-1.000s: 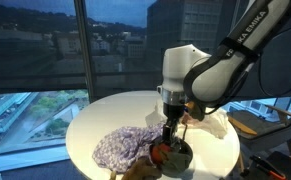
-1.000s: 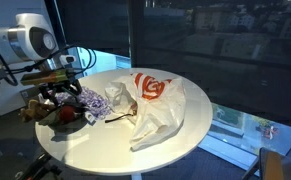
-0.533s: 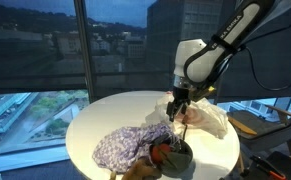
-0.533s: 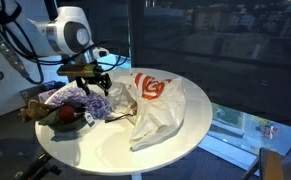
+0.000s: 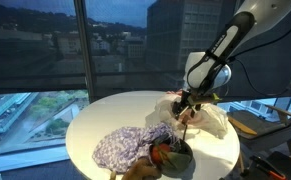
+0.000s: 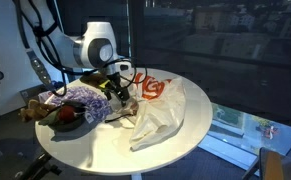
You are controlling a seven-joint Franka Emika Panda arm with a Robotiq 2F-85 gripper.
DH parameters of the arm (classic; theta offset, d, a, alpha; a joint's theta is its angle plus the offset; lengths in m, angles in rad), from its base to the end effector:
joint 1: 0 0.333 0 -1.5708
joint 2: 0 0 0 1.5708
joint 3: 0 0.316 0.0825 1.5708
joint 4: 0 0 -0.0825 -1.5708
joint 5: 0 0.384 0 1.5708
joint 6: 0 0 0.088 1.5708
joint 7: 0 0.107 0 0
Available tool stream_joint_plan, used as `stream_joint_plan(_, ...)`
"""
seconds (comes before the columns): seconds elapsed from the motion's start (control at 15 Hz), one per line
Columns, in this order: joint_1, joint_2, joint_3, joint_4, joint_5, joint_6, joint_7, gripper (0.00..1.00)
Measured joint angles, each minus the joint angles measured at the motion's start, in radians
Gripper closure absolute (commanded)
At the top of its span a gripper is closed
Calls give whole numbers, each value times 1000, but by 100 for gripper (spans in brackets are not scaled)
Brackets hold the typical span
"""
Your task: Take all the objects out of the carrier bag
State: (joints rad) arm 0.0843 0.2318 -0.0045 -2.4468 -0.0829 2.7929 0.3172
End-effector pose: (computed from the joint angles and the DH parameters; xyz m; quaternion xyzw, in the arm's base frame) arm 0.4958 0.0434 0.2185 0.9950 -0.0802 0.0593 0.0053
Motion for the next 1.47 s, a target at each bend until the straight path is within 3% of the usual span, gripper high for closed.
stream_joint_plan(0.6, -18, 151, -47, 71, 206, 183, 53, 0)
stream_joint_plan(1.33, -17, 282, -105, 156, 265, 253, 69, 0)
stream_joint_plan(1.4, -15, 291, -110, 161, 265, 258, 69, 10)
stream_joint_plan(1.47, -14, 300, -114, 165, 265, 260, 70, 26)
